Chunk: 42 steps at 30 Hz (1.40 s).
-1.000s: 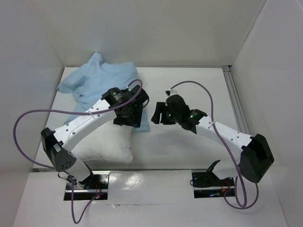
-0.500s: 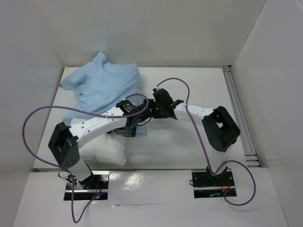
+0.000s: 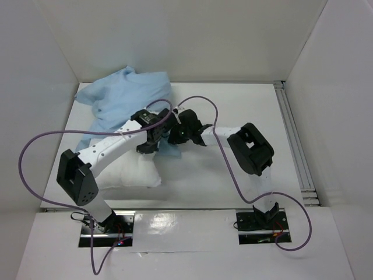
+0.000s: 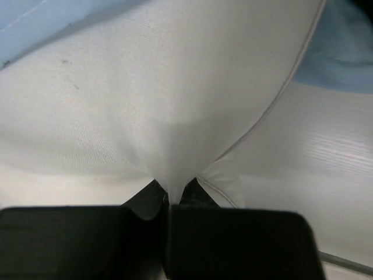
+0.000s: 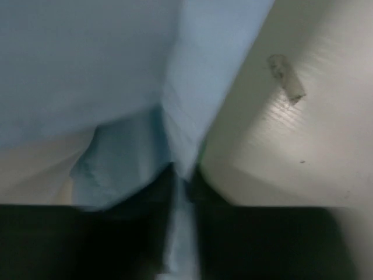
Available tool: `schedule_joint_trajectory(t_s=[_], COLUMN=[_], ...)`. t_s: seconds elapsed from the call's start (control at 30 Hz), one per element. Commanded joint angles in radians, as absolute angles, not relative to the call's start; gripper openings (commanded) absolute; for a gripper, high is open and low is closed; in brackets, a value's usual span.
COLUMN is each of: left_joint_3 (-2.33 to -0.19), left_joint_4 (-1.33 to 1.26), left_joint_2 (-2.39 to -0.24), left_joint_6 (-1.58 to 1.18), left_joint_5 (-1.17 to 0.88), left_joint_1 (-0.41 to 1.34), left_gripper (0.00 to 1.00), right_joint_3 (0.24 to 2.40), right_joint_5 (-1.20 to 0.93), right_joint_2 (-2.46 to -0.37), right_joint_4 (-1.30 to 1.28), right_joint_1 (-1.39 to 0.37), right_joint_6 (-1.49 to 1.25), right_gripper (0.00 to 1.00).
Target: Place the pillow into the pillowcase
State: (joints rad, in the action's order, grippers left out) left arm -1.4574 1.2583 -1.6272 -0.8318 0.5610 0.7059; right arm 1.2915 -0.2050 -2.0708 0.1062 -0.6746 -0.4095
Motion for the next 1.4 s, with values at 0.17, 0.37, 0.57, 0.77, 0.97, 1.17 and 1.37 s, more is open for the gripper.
schedule_joint_trajectory(t_s=[0.17, 0.37, 0.57, 0.77, 0.97, 1.17, 1.37], left_joint_3=[-1.607, -1.933, -2.237, -2.022, -2.048, -2.048, -2.048], left_joint_4=[1.026, 1.092, 1.238, 1.031, 0.992, 0.983, 0.962], left_joint_2=[-1.569, -1.739, -1.887, -1.838, -1.902, -1.924, -1.924], left_joint_6=[-0.749, -0.749, -0.811, -0.959, -0.968, -0.988, -0.957], left_joint_5=[0.391, 0.414, 0.403, 0.414, 0.397, 0.419, 0.397], left_joint_1=[0.623, 0.548, 0.544, 0.639, 0.693, 0.715, 0.715], left_gripper=[0.0, 0.0, 0.0, 0.0, 0.0, 0.0, 0.0], right_joint_3=[1.195, 1.244, 1.091, 0.871, 0.94, 1.008, 0.959], right_joint_5=[-0.262, -0.278, -0.38, -0.353, -0.29, -0.327, -0.227], right_joint_2=[-1.806, -1.475, -1.255, -1.236, -1.249, -1.272, -1.218], right_joint_4=[0.244, -0.042, -0.235, -0.181, -0.242, -0.088, -0.081], right_joint_1=[-0.692, -0.73, -0.821, -0.841, -0.822, -0.908, -1.103], right_joint_6=[-0.446, -0.382, -0.57, -0.607, -0.557, -0.647, -0.647], right_gripper=[0.0, 0.0, 0.0, 0.0, 0.0, 0.0, 0.0])
